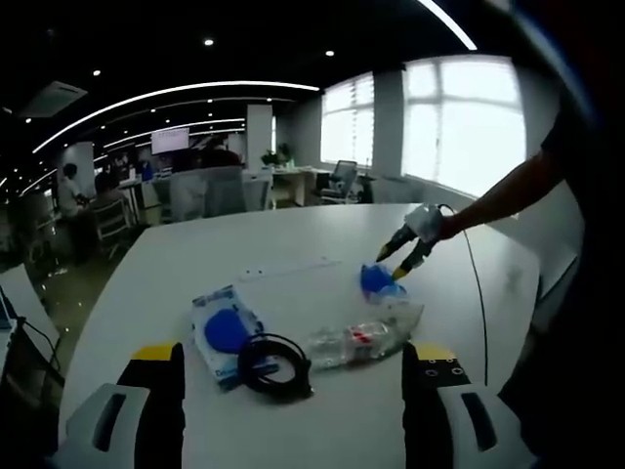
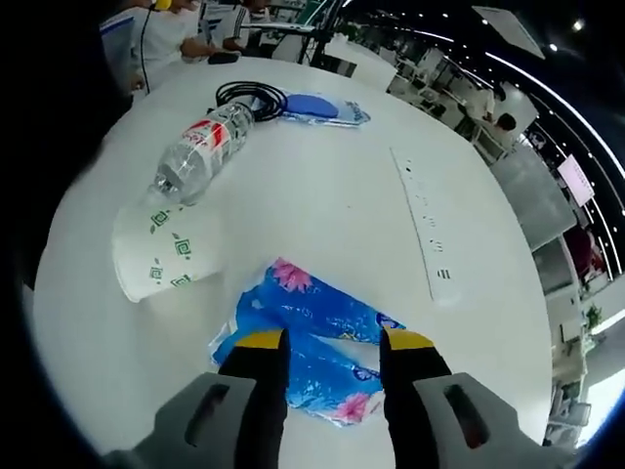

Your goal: Arrange the tabletop items into an orderly group along one side of the table until the central work area is clear of visible clutter.

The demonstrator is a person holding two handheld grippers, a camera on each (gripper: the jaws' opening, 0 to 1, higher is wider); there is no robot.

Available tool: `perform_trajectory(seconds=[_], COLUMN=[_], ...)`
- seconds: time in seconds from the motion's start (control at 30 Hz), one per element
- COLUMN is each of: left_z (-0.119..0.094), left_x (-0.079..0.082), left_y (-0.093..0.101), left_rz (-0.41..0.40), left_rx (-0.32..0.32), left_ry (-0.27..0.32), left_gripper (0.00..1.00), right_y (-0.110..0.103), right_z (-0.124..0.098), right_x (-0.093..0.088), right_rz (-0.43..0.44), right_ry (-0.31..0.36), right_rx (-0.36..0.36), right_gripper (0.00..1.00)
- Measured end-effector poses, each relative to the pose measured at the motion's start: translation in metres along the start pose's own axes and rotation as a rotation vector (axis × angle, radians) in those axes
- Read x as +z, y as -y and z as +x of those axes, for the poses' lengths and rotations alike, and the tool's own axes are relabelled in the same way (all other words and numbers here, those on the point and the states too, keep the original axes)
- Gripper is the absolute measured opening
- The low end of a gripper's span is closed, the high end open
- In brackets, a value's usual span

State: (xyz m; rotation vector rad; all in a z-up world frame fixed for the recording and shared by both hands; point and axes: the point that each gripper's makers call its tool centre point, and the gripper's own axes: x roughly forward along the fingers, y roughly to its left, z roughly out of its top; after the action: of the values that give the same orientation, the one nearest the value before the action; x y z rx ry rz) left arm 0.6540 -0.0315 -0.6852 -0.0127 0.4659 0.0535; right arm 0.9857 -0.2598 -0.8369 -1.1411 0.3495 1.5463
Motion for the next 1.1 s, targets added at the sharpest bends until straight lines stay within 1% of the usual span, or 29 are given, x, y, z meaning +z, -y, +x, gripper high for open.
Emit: perform_trajectory(seconds=[0.1,0.17,0.2,0.23,0.37,0.43,0.5,0.63,0.73,0.9,1.1], left_z=[0.004,0.004,0.005,0.006,0.01,0.011,0.012,0.015,0.018,0.022,0.024], left_x=[0.001,0.001,-0.001,-0.001,-0.009,-0.009,-0.007,-0.001,0.0,-0.003,-0.004], left_y=[0.004,0.005,0.007,0.009,0.019,0.021,0.021,0.024,0.026,0.03,0.032], left_rz=[-0.003,-0.003,-0.008,-0.01,-0.01,-0.009,-0.021,-0.033,-0.035,-0.048,-0.057], left_rx=[0.008,0.009,0.008,0.006,-0.006,-0.007,-0.007,-0.005,-0.002,-0.004,-0.003], left_ry=[0.002,-0.001,-0.001,-0.003,-0.033,-0.034,-0.03,-0.016,-0.013,-0.013,-0.007], left_gripper=[0.91,0.91,0.9,0.9,0.9,0.9,0.9,0.9,0.89,0.89,0.88], right_y=[-0.004,-0.007,-0.011,-0.012,-0.016,-0.017,-0.017,-0.018,-0.018,-0.02,-0.021], right_z=[0.003,0.004,0.005,0.005,0.007,0.008,0.009,0.009,0.009,0.008,0.008], right_x=[0.0,-0.001,-0.004,-0.004,-0.007,-0.007,-0.009,-0.01,-0.012,-0.016,-0.017], right_rz=[-0.033,-0.038,-0.058,-0.069,-0.119,-0.133,-0.139,-0.151,-0.153,-0.17,-0.181], right_ry=[-0.013,-0.02,-0.03,-0.036,-0.049,-0.051,-0.061,-0.065,-0.064,-0.074,-0.072], right_rx=[0.022,0.032,0.052,0.056,0.071,0.077,0.072,0.073,0.074,0.076,0.085], right_gripper=[0.31,0.3,0.3,0.29,0.26,0.22,0.16,0.15,0.12,0.0,0.0])
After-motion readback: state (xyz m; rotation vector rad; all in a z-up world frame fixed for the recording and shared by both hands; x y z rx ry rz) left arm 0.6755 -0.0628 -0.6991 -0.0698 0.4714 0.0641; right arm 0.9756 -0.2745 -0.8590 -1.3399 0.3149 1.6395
